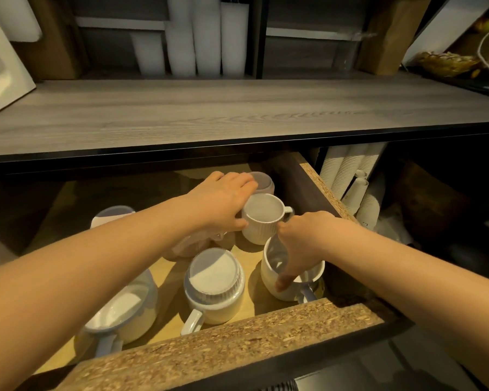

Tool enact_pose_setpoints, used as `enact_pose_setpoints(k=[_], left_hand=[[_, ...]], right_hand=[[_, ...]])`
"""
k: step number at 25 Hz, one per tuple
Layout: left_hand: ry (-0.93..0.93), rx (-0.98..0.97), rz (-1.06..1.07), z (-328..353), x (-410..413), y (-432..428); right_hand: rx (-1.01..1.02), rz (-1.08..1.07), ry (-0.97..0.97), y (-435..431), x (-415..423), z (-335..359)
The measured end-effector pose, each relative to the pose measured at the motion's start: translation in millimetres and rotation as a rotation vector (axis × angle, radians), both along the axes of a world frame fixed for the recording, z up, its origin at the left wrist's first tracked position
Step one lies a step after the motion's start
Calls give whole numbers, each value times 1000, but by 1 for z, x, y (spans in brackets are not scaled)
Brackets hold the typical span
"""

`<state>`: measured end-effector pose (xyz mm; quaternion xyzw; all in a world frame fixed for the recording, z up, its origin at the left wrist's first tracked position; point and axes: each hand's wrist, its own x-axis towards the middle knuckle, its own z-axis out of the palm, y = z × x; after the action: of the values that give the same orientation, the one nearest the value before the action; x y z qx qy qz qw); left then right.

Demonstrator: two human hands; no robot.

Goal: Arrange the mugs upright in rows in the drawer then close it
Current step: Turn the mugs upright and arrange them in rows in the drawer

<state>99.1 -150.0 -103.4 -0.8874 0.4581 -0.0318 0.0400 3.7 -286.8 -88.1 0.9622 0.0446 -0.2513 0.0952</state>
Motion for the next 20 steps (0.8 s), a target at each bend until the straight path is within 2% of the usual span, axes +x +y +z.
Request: enact_pose_setpoints(k=[3,7,12,20], left_hand=[[80,186,-17,6,-26,21],[323,340,40,5,-52,37],[434,262,106,-2,-55,39],[386,200,99,-27,-55,40]], right_hand=[[15,-26,-6,1,2,3],[-71,60,-165,14,12,16],[-14,130,-378,33,27,14],[144,126,-469,22,33,8]])
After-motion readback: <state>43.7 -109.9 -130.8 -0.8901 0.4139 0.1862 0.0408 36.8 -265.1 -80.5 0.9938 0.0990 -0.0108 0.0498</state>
